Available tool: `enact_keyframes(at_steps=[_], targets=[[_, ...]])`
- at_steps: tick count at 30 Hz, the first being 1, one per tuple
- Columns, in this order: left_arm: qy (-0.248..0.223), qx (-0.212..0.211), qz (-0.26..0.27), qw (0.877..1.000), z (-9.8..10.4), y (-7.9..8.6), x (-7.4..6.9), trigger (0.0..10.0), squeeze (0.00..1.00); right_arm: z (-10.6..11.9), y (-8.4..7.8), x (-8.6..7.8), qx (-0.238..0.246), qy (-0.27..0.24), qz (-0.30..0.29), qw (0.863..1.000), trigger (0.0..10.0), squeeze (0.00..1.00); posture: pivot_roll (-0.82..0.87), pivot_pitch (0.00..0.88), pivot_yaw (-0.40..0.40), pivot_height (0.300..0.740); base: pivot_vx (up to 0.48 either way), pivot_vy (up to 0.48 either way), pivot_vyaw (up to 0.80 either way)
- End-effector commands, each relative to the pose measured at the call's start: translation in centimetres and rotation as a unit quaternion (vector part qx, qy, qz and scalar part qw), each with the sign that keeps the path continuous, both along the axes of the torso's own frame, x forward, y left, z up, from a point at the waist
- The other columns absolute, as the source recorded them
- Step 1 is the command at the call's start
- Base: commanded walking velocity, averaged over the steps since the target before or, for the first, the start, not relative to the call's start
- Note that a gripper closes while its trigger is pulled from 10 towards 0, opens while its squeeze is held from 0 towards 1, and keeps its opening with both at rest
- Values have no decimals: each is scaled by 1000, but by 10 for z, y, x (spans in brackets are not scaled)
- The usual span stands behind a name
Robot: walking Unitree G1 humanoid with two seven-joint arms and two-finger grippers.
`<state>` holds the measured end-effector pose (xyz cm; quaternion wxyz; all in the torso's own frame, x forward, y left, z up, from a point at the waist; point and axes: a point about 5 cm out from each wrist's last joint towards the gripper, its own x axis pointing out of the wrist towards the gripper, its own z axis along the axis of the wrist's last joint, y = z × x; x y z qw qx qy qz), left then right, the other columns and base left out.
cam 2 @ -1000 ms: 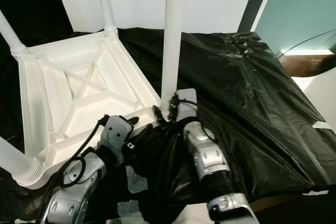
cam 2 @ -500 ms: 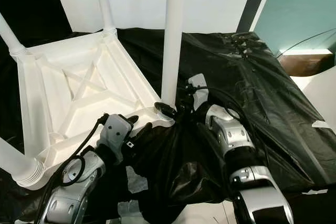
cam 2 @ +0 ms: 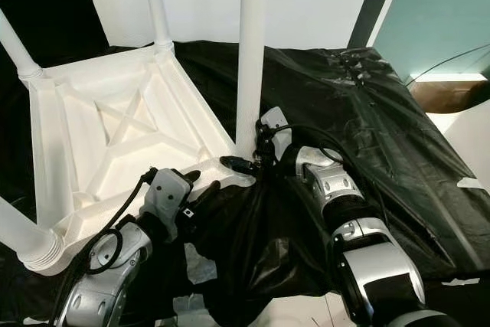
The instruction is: Building children table
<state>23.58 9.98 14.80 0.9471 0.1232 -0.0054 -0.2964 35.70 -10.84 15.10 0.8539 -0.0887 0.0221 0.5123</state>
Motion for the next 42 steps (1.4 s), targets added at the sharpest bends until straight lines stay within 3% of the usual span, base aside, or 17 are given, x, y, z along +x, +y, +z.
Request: enact_keyframes(at_steps=[1,8,9,10,11,14,22,23,24,27,31,33,38,42], targets=[[3,1,23,1000,-2,1,0,10000,0,-5,-2,-1,-14,10,8,1000,0,0,148,29,-46,740,0,0,0],[4,2,19,1000,-2,0,0,10000,0,-11,-5,-2,-3,22,-10,1000,0,0,142,26,-43,740,0,0,0],[4,2,18,1000,-2,0,1,10000,0,-12,-4,-1,-1,23,-29,999,6078,0,142,26,-43,740,0,0,0],[4,2,18,1000,-2,0,1,10000,0,-12,-4,-1,-1,23,-29,999,6078,0,142,26,-43,740,0,0,0],[4,2,18,1000,-2,0,1,10000,0,-14,-3,-1,-1,24,-42,999,10000,0,142,23,-46,740,0,0,0],[1,4,17,1000,-2,0,2,10000,0,-18,-2,0,-6,16,-104,994,10000,0,140,19,-63,740,0,0,0],[-7,2,21,1000,0,-1,7,10000,0,-21,-4,2,5,19,-174,985,10000,0,125,9,-86,740,0,0,0],[-13,2,23,1000,1,-2,10,10000,0,-23,-6,3,11,22,-211,977,10000,0,125,11,-94,740,0,0,0],[-13,2,23,1000,1,-2,10,10000,0,-23,-6,3,11,22,-211,977,10000,0,125,11,-94,740,0,0,0],[-24,1,28,999,5,-1,13,10000,0,-26,-10,-4,26,15,-311,950,10000,0,106,32,-100,740,0,0,0],[-26,3,28,999,6,1,14,10000,0,-27,-6,-11,39,14,-347,937,10000,0,105,33,-98,740,0,0,0],[-26,3,28,999,6,1,14,10000,0,-27,-6,-11,39,14,-347,937,10000,0,105,33,-98,740,0,0,0],[-29,6,29,999,8,3,17,10000,0,-29,2,-17,51,16,-402,914,10000,0,104,33,-99,740,0,0,0],[-32,8,29,999,7,2,18,10000,0,-28,8,-19,54,18,-408,911,10000,0,105,30,-101,740,0,0,0]])
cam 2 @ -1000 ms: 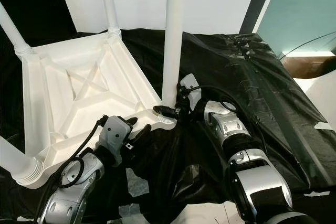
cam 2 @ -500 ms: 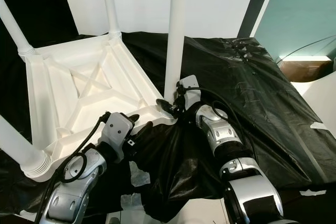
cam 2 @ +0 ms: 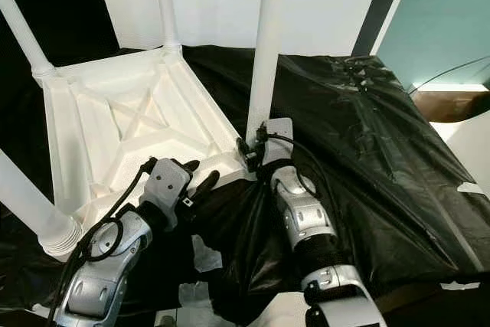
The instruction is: Building children table
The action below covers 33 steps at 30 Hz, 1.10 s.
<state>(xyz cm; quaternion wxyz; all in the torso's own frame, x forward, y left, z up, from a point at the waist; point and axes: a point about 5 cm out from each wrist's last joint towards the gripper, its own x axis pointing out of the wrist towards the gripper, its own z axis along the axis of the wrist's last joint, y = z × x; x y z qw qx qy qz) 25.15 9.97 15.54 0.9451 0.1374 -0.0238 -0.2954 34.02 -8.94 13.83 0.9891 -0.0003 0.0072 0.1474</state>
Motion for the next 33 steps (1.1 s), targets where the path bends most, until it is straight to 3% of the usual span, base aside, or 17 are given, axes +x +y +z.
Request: enact_keyframes(at_steps=[1,11,12,13,14,21,23,26,27,28,33], targets=[[-11,1,31,999,0,2,2,10000,0,-15,-9,-3,-23,32,-23,999,10000,0,105,30,-101,740,0,0,0],[-10,0,31,999,0,4,3,10000,0,-12,-13,-8,-24,36,-47,998,10000,0,103,25,-106,740,0,0,0],[-9,-2,32,999,0,5,3,10000,0,-12,-14,-10,-20,39,-54,998,10000,663,104,25,-105,740,0,0,0],[-9,-2,32,999,0,5,3,10000,0,-12,-14,-10,-20,39,-54,998,10000,663,104,25,-105,740,0,0,0],[-8,-2,32,999,0,5,3,10000,0,-12,-14,-12,-15,37,-55,998,10000,1000,104,26,-101,740,0,0,0],[2,-3,19,1000,-3,2,1,10000,0,-1,-18,-11,8,2,-24,1000,10000,1000,96,26,-86,740,0,0,0],[8,-1,6,1000,-4,-1,-1,10000,0,3,-23,-9,12,-8,25,1000,10000,941,86,29,-71,740,0,0,0],[8,-1,6,1000,-4,-1,-1,10000,0,3,-23,-9,12,-8,25,1000,10000,941,86,29,-71,740,0,0,0],[11,-1,1,1000,-5,-2,-2,10000,0,4,-26,-8,11,-13,49,999,10000,0,84,30,-64,740,0,0,0],[15,2,-9,1000,-6,-3,-3,10000,0,5,-30,-7,1,-16,82,996,10000,0,98,38,-36,740,0,0,0],[19,7,-20,1000,-6,-4,-5,10000,0,5,-36,-5,-16,-16,124,992,10000,0,118,46,-33,740,0,0,0]])
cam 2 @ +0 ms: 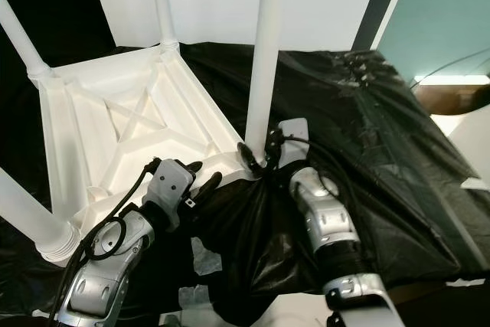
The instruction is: Building children table
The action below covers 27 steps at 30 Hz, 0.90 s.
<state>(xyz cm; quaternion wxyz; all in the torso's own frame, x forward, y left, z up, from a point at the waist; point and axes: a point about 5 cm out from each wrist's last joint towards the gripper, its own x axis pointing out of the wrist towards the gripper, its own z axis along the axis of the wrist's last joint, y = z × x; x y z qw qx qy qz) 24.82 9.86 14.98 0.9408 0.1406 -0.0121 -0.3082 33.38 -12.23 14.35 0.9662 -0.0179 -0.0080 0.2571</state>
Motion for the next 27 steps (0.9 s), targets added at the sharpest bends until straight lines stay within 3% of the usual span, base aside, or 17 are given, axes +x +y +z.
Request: enact_keyframes(at_steps=[1,6,12,14,16,19,20,21,22,27], targets=[[7,-1,-9,1000,-1,-2,-2,10000,0,0,-3,1,-2,1,12,1000,10000,0,118,46,-33,740,0,0,0],[9,5,-12,1000,2,2,-6,10000,0,0,-19,12,-43,9,76,996,10000,0,151,58,-44,740,0,0,0],[12,4,-10,1000,2,1,-9,10000,0,1,-18,15,-60,20,163,985,10000,0,161,50,-54,740,0,0,0],[12,4,-10,1000,2,1,-9,10000,0,1,-18,15,-60,20,163,985,10000,0,161,50,-54,740,0,0,0],[12,3,-4,1000,2,2,-9,10000,0,2,-16,16,-72,31,208,975,10000,0,136,47,-44,740,0,0,0],[12,3,-4,1000,2,2,-9,10000,0,2,-16,16,-72,31,208,975,10000,0,136,47,-44,740,0,0,0],[15,1,-4,1000,1,2,-9,10000,0,2,-15,17,-82,32,224,971,6275,0,143,43,-43,740,0,0,0],[15,1,-4,1000,1,2,-9,10000,0,2,-15,17,-82,32,224,971,6275,0,143,43,-43,740,0,0,0],[15,2,-7,1000,2,2,-8,10000,0,1,-15,19,-93,36,231,968,0,0,143,41,-45,740,0,0,0],[15,4,-9,1000,2,2,-8,10000,0,0,-16,20,-99,38,236,966,0,0,145,40,-47,740,0,0,0]])
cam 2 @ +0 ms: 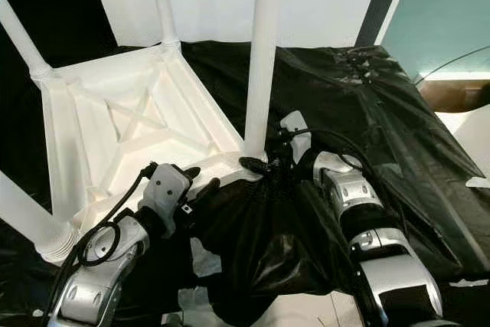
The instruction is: Building children table
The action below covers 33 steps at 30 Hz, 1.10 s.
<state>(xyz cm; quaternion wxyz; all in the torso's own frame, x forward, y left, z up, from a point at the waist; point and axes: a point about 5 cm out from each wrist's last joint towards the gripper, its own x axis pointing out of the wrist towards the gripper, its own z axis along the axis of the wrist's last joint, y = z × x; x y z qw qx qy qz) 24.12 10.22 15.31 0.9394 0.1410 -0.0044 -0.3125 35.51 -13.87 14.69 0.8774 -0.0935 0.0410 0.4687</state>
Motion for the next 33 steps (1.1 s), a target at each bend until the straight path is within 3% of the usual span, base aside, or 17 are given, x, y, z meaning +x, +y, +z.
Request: enact_keyframes(at_steps=[1,4,10,12,13,14,15,17,18,23,25,33], targets=[[8,1,-6,1000,-1,-1,-1,10000,0,-4,1,-1,-12,7,12,1000,0,0,145,40,-47,740,0,0,0],[8,3,-4,1000,-1,-1,-1,10000,0,-6,2,-1,-13,8,10,1000,0,0,145,42,-52,740,0,0,0],[11,0,-2,1000,-2,-2,-4,10000,0,-17,11,-6,-22,0,-50,999,0,0,143,44,-60,740,0,0,0],[12,-1,-2,1000,-3,-3,-5,10000,0,-20,14,-8,-14,3,-76,997,0,0,141,44,-61,740,0,0,0],[15,-2,-5,1000,-4,-4,-6,10000,0,-27,19,-13,2,18,-122,992,0,0,138,44,-62,740,0,0,0],[15,-2,-5,1000,-4,-4,-6,10000,0,-27,19,-13,2,18,-122,992,0,0,138,44,-62,740,0,0,0],[18,-3,-7,1000,-5,-5,-7,10000,0,-35,24,-17,10,31,-184,982,3725,0,131,44,-62,740,0,0,0],[18,-3,-7,1000,-5,-5,-7,10000,0,-35,24,-17,10,31,-184,982,3725,0,131,44,-62,740,0,0,0],[18,-4,-10,1000,-5,-7,-7,10000,0,-38,27,-19,15,34,-222,974,10000,0,126,40,-65,740,0,0,0],[19,-5,-13,1000,-5,-9,-7,10000,0,-45,38,-26,35,39,-287,956,10000,0,125,35,-67,740,0,0,0],[19,-5,-12,1000,-5,-8,-6,10000,0,-50,51,-34,53,53,-310,948,10000,0,123,37,-64,740,0,0,0],[19,-3,-10,1000,-4,-7,-5,10000,0,-46,60,-38,67,50,-306,949,10000,0,124,37,-62,740,0,0,0]])
